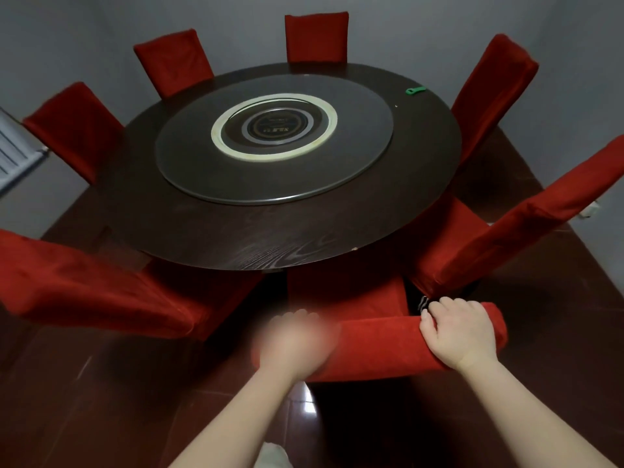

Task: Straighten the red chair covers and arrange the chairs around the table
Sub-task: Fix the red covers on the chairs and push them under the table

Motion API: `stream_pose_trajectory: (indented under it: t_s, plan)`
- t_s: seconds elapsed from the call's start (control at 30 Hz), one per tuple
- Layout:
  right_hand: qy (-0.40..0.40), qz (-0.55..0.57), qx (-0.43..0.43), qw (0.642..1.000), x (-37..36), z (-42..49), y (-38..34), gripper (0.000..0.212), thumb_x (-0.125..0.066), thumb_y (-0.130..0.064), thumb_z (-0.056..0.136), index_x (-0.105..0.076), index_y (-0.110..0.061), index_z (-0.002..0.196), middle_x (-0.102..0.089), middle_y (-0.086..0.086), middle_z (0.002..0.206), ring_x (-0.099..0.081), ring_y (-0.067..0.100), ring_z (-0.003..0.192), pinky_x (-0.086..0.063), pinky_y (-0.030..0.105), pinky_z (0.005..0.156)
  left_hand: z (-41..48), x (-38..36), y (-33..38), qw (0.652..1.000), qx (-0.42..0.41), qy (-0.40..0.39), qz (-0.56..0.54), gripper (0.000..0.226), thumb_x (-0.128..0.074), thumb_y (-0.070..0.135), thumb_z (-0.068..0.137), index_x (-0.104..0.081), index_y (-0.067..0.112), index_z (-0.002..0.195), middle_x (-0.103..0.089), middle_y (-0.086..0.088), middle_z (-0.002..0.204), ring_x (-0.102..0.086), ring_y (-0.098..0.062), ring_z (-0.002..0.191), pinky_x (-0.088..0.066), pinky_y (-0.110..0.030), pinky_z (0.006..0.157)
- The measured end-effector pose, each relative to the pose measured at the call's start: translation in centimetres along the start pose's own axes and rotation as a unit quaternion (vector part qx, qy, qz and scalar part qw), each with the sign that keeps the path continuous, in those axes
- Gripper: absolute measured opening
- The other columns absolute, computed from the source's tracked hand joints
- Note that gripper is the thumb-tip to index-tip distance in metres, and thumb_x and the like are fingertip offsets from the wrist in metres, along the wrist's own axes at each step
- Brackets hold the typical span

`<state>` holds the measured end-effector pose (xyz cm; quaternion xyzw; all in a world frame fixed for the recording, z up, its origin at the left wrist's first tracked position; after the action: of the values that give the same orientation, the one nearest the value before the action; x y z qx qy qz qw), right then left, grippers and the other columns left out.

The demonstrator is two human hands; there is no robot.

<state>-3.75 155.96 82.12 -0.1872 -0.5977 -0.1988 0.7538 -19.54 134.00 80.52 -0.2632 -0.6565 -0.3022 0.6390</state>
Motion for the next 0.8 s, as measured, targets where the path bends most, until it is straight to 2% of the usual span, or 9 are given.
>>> stream_pose_trajectory:
  t_s: [0.07,0.2,0.33,0.47,0.6,0.8]
  plan:
    - [-0.007,0.0,-0.009,1.0,0.1,-0.3,-0.5,0.047,-0.033,-0.037,0.086,-0.059,-0.012,0.056,-0.054,0.003,0.056,-0.053,0.029,0.053,-0.041,0.039,0.055,-0.5,0.2,-1.0,0.999,0.028,-0.004,0.014,0.072,-0.007,0.076,0.085,-0.059,0.027,0.085,-0.059,0.006,0.084,-0.059,-0.019,0.083,-0.03,-0.034,0.071]
    - [-0.021,-0.026,0.001,0.999,-0.1,-0.7,-0.5,0.048,-0.033,-0.04,0.086,-0.063,-0.013,0.06,-0.056,0.003,0.059,-0.055,0.03,0.055,-0.038,0.038,0.056,-2.2,0.4,-0.6,0.999,0.05,-0.014,0.0,0.067,-0.006,0.075,0.085,-0.05,0.026,0.076,-0.061,0.005,0.081,-0.061,-0.019,0.081,-0.03,-0.034,0.073]
    - [-0.016,-0.047,0.027,0.998,0.2,-0.3,0.2,0.048,-0.033,-0.041,0.084,-0.064,-0.013,0.059,-0.056,0.005,0.058,-0.055,0.031,0.054,-0.04,0.039,0.055,-4.0,0.4,0.2,0.999,0.044,-0.027,0.01,0.077,-0.003,0.076,0.084,-0.06,0.024,0.087,-0.065,0.001,0.09,-0.061,-0.023,0.088,-0.036,-0.038,0.083]
    - [-0.016,-0.049,0.026,0.998,0.4,-0.7,0.9,0.049,-0.034,-0.041,0.085,-0.065,-0.012,0.061,-0.057,0.006,0.059,-0.054,0.032,0.056,-0.039,0.039,0.059,-5.7,0.2,1.4,0.998,0.044,-0.047,0.024,0.078,-0.002,0.075,0.085,-0.06,0.024,0.089,-0.064,0.001,0.089,-0.061,-0.024,0.085,-0.036,-0.039,0.08]
    - [0.002,-0.039,0.024,0.999,0.6,-1.9,0.6,0.043,-0.037,-0.037,0.085,-0.061,-0.011,0.059,-0.053,0.006,0.058,-0.052,0.031,0.055,-0.041,0.041,0.058,-6.8,0.2,1.2,0.998,0.043,-0.034,0.018,0.073,-0.007,0.075,0.087,-0.06,0.025,0.086,-0.064,0.002,0.085,-0.061,-0.024,0.08,-0.039,-0.04,0.076]
    - [-0.016,-0.052,0.049,0.997,0.2,0.5,0.6,0.046,-0.033,-0.039,0.087,-0.065,-0.015,0.063,-0.058,0.003,0.063,-0.055,0.029,0.06,-0.039,0.039,0.064,-4.9,0.3,1.0,0.997,0.047,-0.055,0.036,0.075,0.001,0.075,0.084,-0.057,0.028,0.097,-0.062,0.005,0.095,-0.06,-0.022,0.09,-0.038,-0.038,0.081]
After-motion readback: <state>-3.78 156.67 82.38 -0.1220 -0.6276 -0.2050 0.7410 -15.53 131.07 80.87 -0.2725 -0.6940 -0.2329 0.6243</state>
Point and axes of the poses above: each hand's wrist, its own z-axis towards the middle knuckle, its own x-axis out of the back of the hand, y = z × x, the point moved 5 cm from there along z, towards the middle knuckle
